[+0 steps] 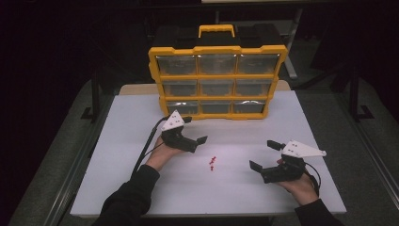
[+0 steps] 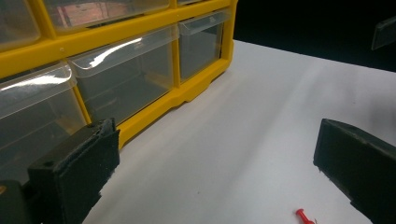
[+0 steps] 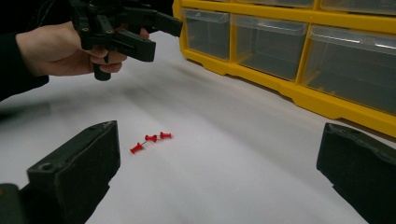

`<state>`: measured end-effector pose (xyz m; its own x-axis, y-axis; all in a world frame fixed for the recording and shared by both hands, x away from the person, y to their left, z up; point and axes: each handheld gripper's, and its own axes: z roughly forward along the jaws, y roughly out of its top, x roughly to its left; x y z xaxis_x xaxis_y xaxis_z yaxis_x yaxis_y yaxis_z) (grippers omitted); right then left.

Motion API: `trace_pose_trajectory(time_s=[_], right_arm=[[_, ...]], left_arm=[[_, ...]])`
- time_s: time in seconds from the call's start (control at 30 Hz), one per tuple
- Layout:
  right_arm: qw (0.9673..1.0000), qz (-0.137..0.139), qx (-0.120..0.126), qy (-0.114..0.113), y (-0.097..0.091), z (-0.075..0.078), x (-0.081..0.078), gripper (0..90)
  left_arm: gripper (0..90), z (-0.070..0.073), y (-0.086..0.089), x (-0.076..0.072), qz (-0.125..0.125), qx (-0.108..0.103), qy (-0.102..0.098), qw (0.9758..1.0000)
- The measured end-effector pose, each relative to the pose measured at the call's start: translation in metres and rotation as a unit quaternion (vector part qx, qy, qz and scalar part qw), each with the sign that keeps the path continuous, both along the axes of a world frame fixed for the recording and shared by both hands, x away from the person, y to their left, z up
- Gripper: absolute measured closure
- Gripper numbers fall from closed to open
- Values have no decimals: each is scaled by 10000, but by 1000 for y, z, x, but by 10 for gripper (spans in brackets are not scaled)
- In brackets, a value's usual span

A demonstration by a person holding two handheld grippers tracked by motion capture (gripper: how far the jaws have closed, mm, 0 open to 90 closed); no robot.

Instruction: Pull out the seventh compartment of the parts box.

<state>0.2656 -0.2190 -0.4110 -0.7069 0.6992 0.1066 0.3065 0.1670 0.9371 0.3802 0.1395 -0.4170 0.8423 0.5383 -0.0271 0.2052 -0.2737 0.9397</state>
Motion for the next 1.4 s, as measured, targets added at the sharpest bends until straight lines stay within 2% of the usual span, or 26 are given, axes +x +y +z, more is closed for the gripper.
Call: trace_pose_trajectory(time_s=[0.17, 0.37, 0.97, 1.4], right_arm=[[10000, 11, 13, -8, 0, 0, 0, 0], [10000, 2, -3, -8, 0, 0, 0, 0], [10000, 19, -12, -6, 0, -1, -1, 0], [10000, 23, -11, 6, 0, -1, -1, 0]], left_arm=[[0, -2, -3, 3, 5, -75, -22, 10000], [0, -4, -3, 5, 28, -22, -75, 10000], [0, -6, -4, 4, 58, 415, -461, 9981], [0, -6, -8, 2, 31, 778, -766, 9940]])
